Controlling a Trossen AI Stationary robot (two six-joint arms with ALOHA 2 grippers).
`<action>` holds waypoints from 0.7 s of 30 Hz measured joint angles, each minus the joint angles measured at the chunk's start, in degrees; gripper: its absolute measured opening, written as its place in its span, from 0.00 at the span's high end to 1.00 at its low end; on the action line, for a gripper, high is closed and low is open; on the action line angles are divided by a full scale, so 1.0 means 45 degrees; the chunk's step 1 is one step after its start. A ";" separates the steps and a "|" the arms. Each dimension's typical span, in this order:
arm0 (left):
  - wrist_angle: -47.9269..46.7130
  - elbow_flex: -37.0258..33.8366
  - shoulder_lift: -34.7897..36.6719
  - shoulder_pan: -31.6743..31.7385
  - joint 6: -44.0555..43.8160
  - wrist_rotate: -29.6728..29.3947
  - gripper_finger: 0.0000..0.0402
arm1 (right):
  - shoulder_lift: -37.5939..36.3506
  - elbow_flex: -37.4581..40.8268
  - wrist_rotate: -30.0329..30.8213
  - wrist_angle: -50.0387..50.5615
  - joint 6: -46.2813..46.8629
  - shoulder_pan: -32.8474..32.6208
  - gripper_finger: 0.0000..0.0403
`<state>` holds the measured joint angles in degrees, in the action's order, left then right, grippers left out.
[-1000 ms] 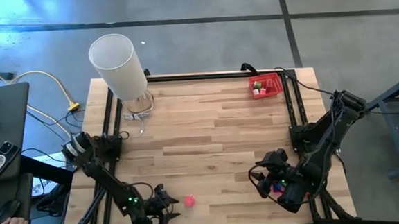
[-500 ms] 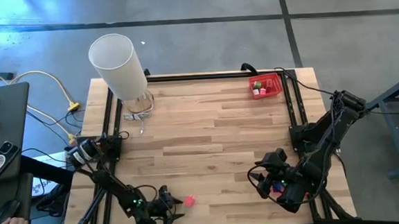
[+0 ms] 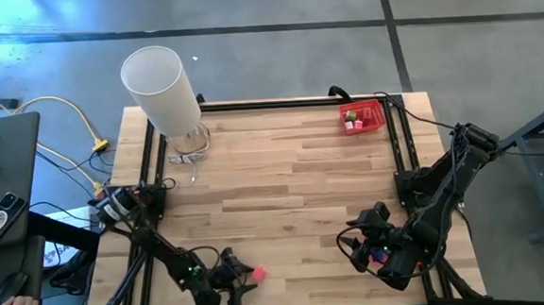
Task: Pick & Place Office items
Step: Put the pink charger adapter into the top red basket
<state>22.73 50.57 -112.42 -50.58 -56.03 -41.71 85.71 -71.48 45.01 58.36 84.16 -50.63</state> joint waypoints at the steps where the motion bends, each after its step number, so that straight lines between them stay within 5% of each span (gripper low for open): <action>1: 0.0012 0.0000 0.0000 0.0046 0.0000 0.0004 0.41 | 0.0000 0.0000 0.0001 -0.0038 -0.0073 0.0000 0.46; 21: 0.0106 0.1523 -0.1549 0.0397 0.0903 -0.0573 0.41 | 0.0005 0.0005 0.0000 -0.0204 -0.0242 0.0002 0.46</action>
<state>23.21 57.42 -119.39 -48.80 -51.96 -44.29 85.73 -71.46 45.01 57.45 83.07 -50.62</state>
